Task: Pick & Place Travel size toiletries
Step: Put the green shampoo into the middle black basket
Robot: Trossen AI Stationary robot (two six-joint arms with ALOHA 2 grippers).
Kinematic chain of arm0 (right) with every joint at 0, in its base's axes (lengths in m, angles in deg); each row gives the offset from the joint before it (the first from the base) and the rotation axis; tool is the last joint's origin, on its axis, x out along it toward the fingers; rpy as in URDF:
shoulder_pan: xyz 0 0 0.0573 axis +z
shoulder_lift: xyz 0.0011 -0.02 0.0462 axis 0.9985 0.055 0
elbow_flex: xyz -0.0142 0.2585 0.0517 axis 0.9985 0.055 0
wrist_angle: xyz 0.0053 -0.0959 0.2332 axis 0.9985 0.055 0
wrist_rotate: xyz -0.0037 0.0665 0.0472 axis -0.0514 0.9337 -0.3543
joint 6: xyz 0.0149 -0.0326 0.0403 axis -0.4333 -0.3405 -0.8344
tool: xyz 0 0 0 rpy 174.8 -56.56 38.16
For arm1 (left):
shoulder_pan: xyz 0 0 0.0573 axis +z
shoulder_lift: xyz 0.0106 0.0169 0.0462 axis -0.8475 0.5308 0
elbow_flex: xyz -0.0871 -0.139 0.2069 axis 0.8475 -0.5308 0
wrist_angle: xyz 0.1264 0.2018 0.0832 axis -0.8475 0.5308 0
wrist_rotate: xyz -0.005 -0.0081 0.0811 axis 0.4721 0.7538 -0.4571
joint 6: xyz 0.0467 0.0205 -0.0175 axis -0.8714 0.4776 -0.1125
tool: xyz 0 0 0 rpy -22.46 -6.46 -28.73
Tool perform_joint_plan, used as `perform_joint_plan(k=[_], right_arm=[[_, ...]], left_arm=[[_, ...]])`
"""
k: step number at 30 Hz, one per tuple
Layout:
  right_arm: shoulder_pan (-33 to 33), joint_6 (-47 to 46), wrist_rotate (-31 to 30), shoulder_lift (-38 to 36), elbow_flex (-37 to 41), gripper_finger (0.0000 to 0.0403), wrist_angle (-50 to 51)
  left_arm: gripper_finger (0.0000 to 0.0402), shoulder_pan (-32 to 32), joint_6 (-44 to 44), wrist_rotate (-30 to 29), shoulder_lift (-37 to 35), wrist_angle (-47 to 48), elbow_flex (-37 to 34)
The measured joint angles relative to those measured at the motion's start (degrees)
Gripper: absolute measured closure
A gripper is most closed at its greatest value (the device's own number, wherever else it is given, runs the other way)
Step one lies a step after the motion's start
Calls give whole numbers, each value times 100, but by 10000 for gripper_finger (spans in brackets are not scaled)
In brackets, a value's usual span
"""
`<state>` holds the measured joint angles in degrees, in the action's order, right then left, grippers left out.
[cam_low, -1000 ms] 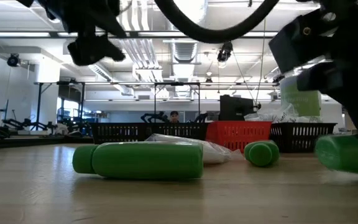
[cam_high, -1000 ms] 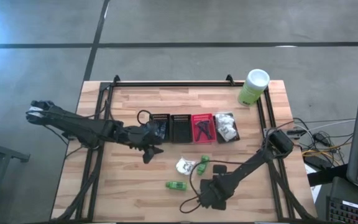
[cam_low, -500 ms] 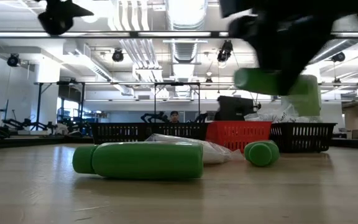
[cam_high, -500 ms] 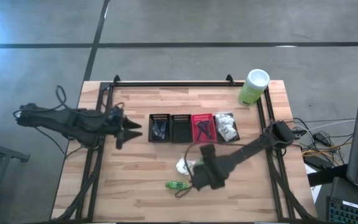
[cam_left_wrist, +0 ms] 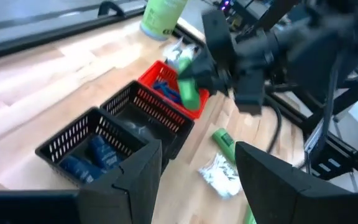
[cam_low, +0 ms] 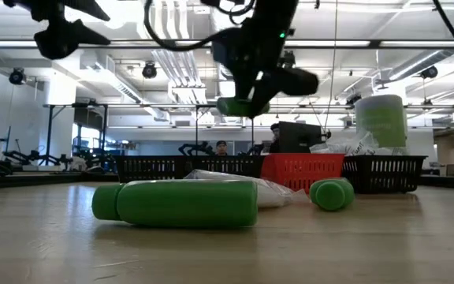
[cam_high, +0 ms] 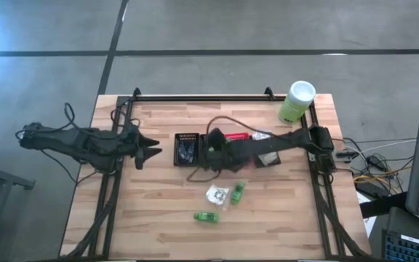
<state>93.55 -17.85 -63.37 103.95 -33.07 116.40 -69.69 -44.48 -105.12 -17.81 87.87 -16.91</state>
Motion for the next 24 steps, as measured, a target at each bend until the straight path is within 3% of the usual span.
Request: perform_joint_plan(k=[5,9,18,24], right_arm=[[-334,958,-11,2,42,269,-485],[-502,1159,8,2,82,263,-533],[-594,1798,109,2,478,272,-1375],[-705,2158,131,55,759,265,-1708]], left_arm=[[193,-4,160,304,4,-244,-171],[193,-4,-13,512,-20,-902,-282],[193,2,91,545,-42,-1122,-312],[193,2,130,598,-28,-1745,-312]])
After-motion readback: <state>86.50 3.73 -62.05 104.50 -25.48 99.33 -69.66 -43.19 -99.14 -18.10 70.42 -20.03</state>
